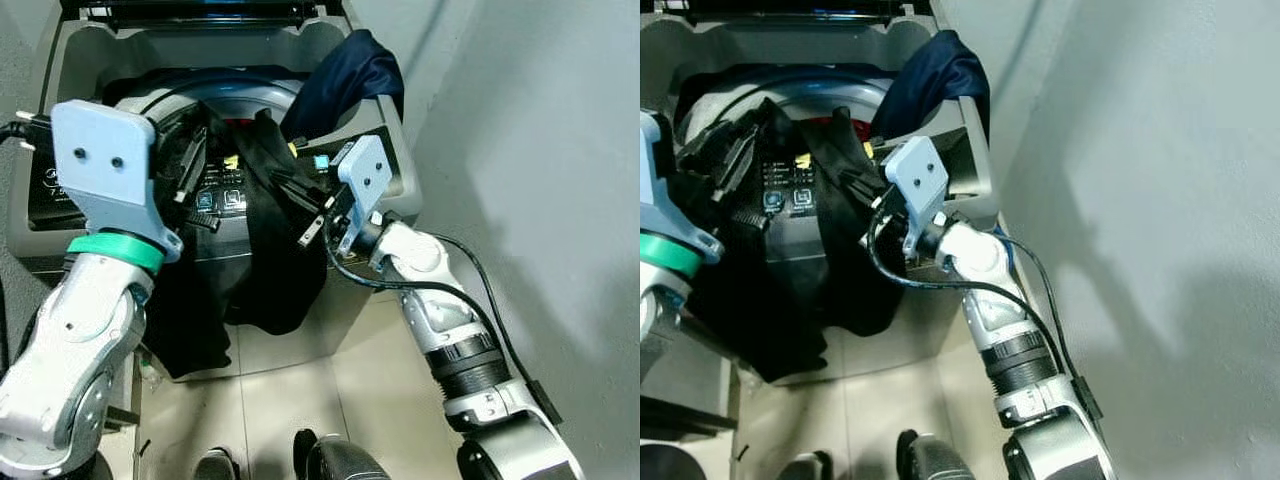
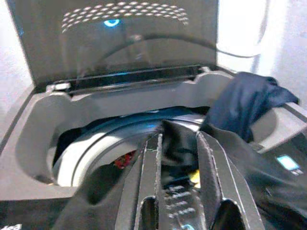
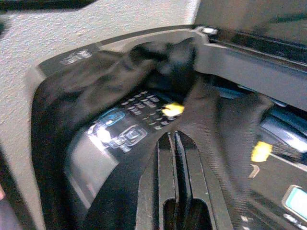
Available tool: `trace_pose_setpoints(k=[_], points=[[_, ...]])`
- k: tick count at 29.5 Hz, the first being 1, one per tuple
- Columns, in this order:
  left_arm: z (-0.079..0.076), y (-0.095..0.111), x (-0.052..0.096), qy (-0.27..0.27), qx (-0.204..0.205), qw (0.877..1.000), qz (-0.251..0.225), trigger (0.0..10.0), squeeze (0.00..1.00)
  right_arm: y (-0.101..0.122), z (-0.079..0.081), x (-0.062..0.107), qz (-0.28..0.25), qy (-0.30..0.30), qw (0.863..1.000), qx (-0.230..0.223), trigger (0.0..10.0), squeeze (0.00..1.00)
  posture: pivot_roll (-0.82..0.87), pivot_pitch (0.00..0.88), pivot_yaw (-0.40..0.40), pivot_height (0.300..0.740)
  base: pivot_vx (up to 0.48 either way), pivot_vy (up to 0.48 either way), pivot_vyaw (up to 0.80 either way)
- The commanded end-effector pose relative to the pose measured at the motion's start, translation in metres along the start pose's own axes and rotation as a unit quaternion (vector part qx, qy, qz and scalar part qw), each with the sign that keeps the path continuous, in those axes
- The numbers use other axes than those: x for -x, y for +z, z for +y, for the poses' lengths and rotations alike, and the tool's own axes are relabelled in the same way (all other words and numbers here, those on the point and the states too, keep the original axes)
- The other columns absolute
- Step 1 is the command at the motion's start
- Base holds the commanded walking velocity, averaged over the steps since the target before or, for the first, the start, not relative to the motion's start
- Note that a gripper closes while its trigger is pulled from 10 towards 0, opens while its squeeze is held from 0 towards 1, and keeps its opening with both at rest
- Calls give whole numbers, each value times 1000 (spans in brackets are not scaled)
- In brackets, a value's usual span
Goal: Clothes washing
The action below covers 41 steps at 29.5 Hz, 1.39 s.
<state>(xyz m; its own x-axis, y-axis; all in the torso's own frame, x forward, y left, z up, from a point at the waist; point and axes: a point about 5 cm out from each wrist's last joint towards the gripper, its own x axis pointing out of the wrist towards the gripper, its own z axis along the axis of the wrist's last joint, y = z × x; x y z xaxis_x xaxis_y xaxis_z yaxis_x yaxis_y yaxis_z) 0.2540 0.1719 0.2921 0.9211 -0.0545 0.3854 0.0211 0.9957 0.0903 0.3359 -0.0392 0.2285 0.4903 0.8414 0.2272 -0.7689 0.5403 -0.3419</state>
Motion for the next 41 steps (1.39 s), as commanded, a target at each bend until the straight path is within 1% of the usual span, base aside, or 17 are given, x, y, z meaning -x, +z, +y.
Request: trace_pose_setpoints(k=[1, 4, 5, 7, 8, 9, 10, 11, 13, 14, 22, 24, 32, 36, 37, 39, 41], points=[[3, -4, 0, 6, 10, 1000, 16, 10000, 0, -6, 5, 1, 13, 15, 1000, 5, 10000, 0, 120, 155, -34, 740, 0, 0, 0], [5, -5, -4, 6, 14, 1000, 20, 10000, 0, -11, 3, -1, 37, 1, 999, 27, 10000, 0, 120, 154, -33, 740, 0, 0, 0], [5, -5, -7, 4, 10, 1000, 18, 10000, 0, -11, 1, -3, 44, -9, 998, 34, 8627, 0, 119, 154, -32, 740, 0, 0, 0], [4, -5, -8, 3, 6, 1000, 16, 10000, 0, -11, 0, -4, 48, -15, 998, 37, 8627, 0, 119, 154, -32, 740, 0, 0, 0], [3, -4, -9, 0, 1, 1000, 14, 10000, 0, -10, -2, -5, 47, -19, 998, 37, 5922, 0, 119, 154, -32, 740, 0, 0, 0], [2, -4, -10, -2, -3, 1000, 12, 10000, 0, -8, -4, -5, 44, -22, 998, 38, 7255, 0, 119, 153, -31, 740, 0, 0, 0], [2, -4, -10, -2, -3, 1000, 12, 10000, 0, -8, -4, -5, 44, -22, 998, 38, 7255, 0, 119, 153, -31, 740, 0, 0, 0], [1, -3, -11, -4, -4, 1000, 10, 10000, 0, -5, -6, -5, 39, -24, 998, 38, 10000, 0, 116, 152, -30, 740, 0, 0, 0], [0, -3, -11, -6, -4, 1000, 10, 10000, 0, -3, -7, -6, 36, -26, 998, 38, 10000, 0, 116, 152, -30, 740, 0, 0, 0], [-1, -2, -13, -8, -5, 1000, 7, 10000, 0, -1, -9, -5, 35, -24, 998, 40, 10000, 1000, 115, 152, -31, 740, 0, 0, 0], [-1, 5, -20, -31, -15, 999, -2, 10000, 0, 8, -16, -3, 36, -7, 998, 45, 10000, 1000, 113, 149, -29, 740, 0, 0, 0], [-1, 6, -20, -33, -17, 999, -2, 10000, 0, 14, -17, 3, 38, 14, 998, 37, 10000, 1000, 112, 148, -30, 740, 0, 0, 0], [-2, 5, -21, -46, -26, 999, -5, 10000, 0, 23, -14, 18, 54, 60, 996, 27, 10000, 1000, 99, 142, -30, 740, 0, 0, 0], [-4, 6, -22, -61, -22, 998, -4, 10000, 0, 23, -14, 19, 59, 59, 996, 29, 10000, 1000, 99, 138, -30, 740, 0, 0, 0], [-6, 6, -21, -73, -20, 997, -1, 10000, 0, 21, -11, 19, 65, 65, 995, 26, 10000, 0, 102, 136, -30, 740, 0, 0, 0], [-6, 6, -19, -84, -20, 996, 3, 10000, 0, 18, -7, 20, 69, 76, 995, 17, 10000, 0, 108, 135, -31, 740, 0, 0, 0], [-5, 4, -15, -94, -25, 995, 10, 10000, 0, 13, 2, 17, 67, 87, 994, -12, 10000, 0, 109, 135, -32, 740, 0, 0, 0]])
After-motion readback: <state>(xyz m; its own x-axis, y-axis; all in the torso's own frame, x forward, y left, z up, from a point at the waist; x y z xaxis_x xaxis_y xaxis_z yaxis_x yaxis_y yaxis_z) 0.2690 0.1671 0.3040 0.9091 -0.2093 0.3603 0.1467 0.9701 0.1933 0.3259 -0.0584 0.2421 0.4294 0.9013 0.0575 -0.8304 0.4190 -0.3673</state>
